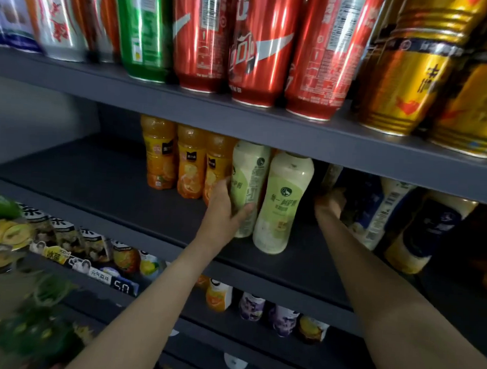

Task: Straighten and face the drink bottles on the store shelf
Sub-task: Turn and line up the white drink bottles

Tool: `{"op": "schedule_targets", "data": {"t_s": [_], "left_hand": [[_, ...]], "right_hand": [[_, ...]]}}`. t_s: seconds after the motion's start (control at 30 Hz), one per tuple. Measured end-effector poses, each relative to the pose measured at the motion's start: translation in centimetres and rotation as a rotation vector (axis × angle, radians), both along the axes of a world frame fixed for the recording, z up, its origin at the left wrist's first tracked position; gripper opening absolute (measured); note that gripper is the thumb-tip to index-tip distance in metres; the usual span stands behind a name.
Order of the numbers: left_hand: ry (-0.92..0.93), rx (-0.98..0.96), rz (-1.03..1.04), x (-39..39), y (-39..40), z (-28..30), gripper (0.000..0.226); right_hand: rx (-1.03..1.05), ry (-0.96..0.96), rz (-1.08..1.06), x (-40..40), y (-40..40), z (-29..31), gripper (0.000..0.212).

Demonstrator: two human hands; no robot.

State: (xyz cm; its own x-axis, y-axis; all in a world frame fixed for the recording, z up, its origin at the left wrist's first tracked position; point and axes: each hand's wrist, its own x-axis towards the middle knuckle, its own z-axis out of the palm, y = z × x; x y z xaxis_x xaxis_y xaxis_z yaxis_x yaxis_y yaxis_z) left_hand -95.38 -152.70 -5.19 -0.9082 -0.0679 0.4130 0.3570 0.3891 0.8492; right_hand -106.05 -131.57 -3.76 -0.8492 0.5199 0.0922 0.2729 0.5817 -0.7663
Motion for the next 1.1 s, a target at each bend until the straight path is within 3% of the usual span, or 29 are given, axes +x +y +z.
{"op": "schedule_targets", "data": {"t_s": [0.07,0.17,0.3,0.47,0.57,0.63,0.7,0.8,0.83,0.9,0.97,1.0,1.1], "left_hand": [[0.020,-0.007,0.005,-0.1,0.0,-0.2,0.057],[0.048,-0.050,0.026,-0.1,0.0,-0.2,0.056],[0.026,-0.053,0.054,0.4,0.6,0.0,0.055],[0.257,-0.111,0.342,5.0,2.5,0.0,0.045],[0.300,-0.217,0.132,8.0,3.7,0.1,0.035],[0.130,-0.255,-0.035,8.9,4.4,0.4,0.034],[-0.163,-0.085,-0.200,9.6,5.1,1.0,0.032],[-0.648,0.577,-0.490,11.4,6.1,2.7,0.044],[-0.707,0.699,-0.550,12.0,6.2,3.0,0.045],[-0.678,0.743,-0.608,13.0,6.5,3.5,0.036],[-0.555,0.647,-0.568,13.6,6.7,3.7,0.026],[-0.452,0.508,-0.510,13.7,6.5,3.7,0.026],[0.002,-0.048,-0.352,13.6,5.7,3.9,0.049]], "right_hand": [[0.041,0.010,-0.047,-0.3,0.0,-0.3,0.047],[0.115,0.057,-0.014,1.1,-0.5,-0.8,0.052],[-0.018,0.115,0.061,5.8,-1.0,-0.2,0.051],[-0.076,0.190,0.274,13.1,0.3,-0.2,0.049],[-0.440,0.226,0.418,17.0,0.8,0.1,0.051],[-0.671,0.255,0.496,19.3,0.9,0.8,0.056],[-0.852,0.250,0.574,21.3,1.2,1.7,0.065],[-0.983,0.252,0.673,23.6,1.6,2.8,0.067],[-0.988,0.251,0.686,24.2,1.7,3.1,0.063],[-0.977,0.249,0.681,25.1,1.8,3.5,0.051],[-0.982,0.219,0.612,25.6,2.1,4.3,0.030],[-1.014,0.193,0.552,25.7,2.2,4.7,0.024],[-1.249,0.116,0.345,26.2,2.3,4.9,0.038]]}}
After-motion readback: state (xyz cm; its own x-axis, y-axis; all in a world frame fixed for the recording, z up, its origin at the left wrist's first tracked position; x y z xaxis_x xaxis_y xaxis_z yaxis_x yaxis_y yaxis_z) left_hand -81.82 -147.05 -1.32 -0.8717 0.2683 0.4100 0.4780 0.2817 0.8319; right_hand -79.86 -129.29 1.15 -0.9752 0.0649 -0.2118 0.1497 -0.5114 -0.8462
